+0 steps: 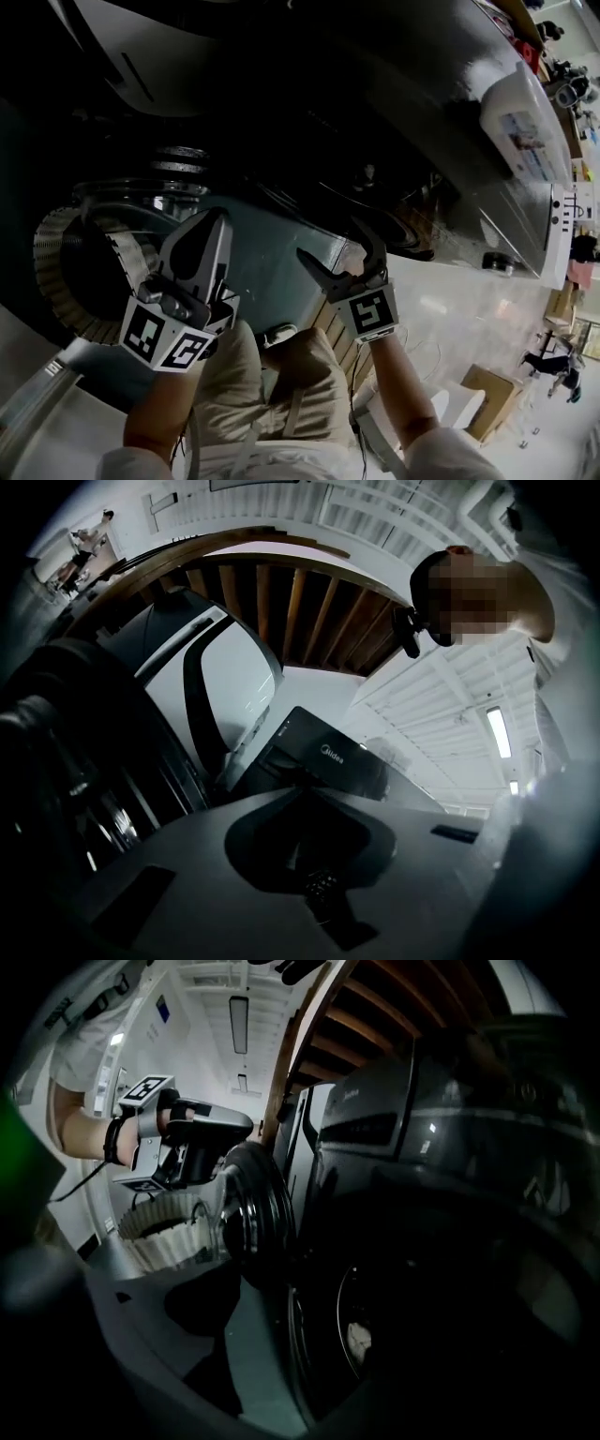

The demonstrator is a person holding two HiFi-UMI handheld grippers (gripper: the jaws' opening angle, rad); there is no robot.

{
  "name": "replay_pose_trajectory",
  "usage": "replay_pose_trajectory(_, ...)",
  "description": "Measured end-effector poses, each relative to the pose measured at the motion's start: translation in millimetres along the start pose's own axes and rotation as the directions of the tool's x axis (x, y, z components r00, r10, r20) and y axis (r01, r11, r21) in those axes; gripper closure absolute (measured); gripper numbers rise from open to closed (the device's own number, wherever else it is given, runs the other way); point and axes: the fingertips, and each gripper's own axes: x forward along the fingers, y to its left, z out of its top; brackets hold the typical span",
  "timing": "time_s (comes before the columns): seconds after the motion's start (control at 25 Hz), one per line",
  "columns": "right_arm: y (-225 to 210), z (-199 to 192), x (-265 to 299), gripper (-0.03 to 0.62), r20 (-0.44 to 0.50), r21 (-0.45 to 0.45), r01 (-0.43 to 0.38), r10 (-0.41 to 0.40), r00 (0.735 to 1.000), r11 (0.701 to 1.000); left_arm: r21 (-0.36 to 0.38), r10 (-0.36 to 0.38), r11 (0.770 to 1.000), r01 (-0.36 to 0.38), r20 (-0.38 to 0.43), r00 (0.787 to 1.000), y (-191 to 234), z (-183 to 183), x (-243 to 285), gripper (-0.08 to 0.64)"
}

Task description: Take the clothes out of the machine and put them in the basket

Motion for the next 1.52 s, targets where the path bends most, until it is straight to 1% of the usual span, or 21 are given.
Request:
replay_pose_trajectory(0.12,-4,-38,22,0.192,-0.019,-0.015,0.015,-0.016,1.0,1.0,-0.002,-0.016,1.0,0.016,0.006,1.0,17,-29,4,0.549)
replay_pose_trajectory(0.28,-13,-77,44,0.192,-0.063,-0.037,0.039,-0.041,0.997,0.999,0.004,-0.023,1.0,0.023,0.006,1.0,33,-52,8,0.549)
replay_pose_trajectory(0.4,-34,-108,53,0.192,-0.062,-0.025,0.105,-0.106,0.992,0.994,0.008,-0.071,0.997,0.071,0.014,0.997,38,-74,13,0.549)
replay_pose_trajectory(0.52,-55,-129,68,0.192,-0.051,-0.01,0.17,-0.171,0.984,0.985,0.008,-0.112,0.994,0.111,0.024,0.993,51,-97,18,0.549)
replay_pose_trajectory(0.6,-67,-143,78,0.192,-0.043,-0.035,0.211,-0.212,0.976,0.977,0.01,-0.135,0.991,0.135,0.027,0.99,62,-112,21,0.549)
replay_pose_trajectory(0.68,-80,-166,90,0.192,-0.047,-0.069,0.244,-0.247,0.968,0.967,0.034,-0.161,0.987,0.16,0.031,0.987,71,-128,23,0.549)
replay_pose_trajectory(0.76,-87,-182,104,0.192,-0.031,-0.096,0.256,-0.26,0.965,0.962,0.057,-0.183,0.982,0.181,0.034,0.983,80,-144,24,0.549)
replay_pose_trajectory(0.84,-93,-190,115,0.192,-0.003,-0.116,0.256,-0.258,0.966,0.96,0.058,-0.201,0.978,0.198,0.042,0.979,85,-161,27,0.549)
replay_pose_trajectory(1.0,-109,-205,122,0.192,0.054,-0.158,0.287,-0.282,0.958,0.945,0.011,-0.228,0.974,0.228,0.047,0.972,88,-202,31,0.549)
replay_pose_trajectory(1.12,-117,-211,125,0.192,0.074,-0.166,0.299,-0.29,0.954,0.94,0.01,-0.236,0.972,0.236,0.051,0.97,94,-223,34,0.549)
replay_pose_trajectory(1.28,-125,-215,126,0.192,0.048,-0.145,0.318,-0.315,0.948,0.937,-0.001,-0.248,0.969,0.248,0.064,0.967,98,-235,38,0.549)
replay_pose_trajectory(1.36,-126,-213,125,0.192,0.057,-0.14,0.331,-0.326,0.944,0.933,0.0,-0.258,0.966,0.259,0.068,0.964,98,-238,39,0.549)
replay_pose_trajectory(1.44,-126,-207,125,0.192,0.074,-0.163,0.345,-0.337,0.938,0.924,0.001,-0.268,0.963,0.269,0.075,0.961,100,-240,39,0.549)
replay_pose_trajectory(1.52,-126,-200,127,0.192,0.081,-0.223,0.355,-0.346,0.935,0.908,-0.004,-0.278,0.96,0.28,0.088,0.956,102,-241,39,0.549)
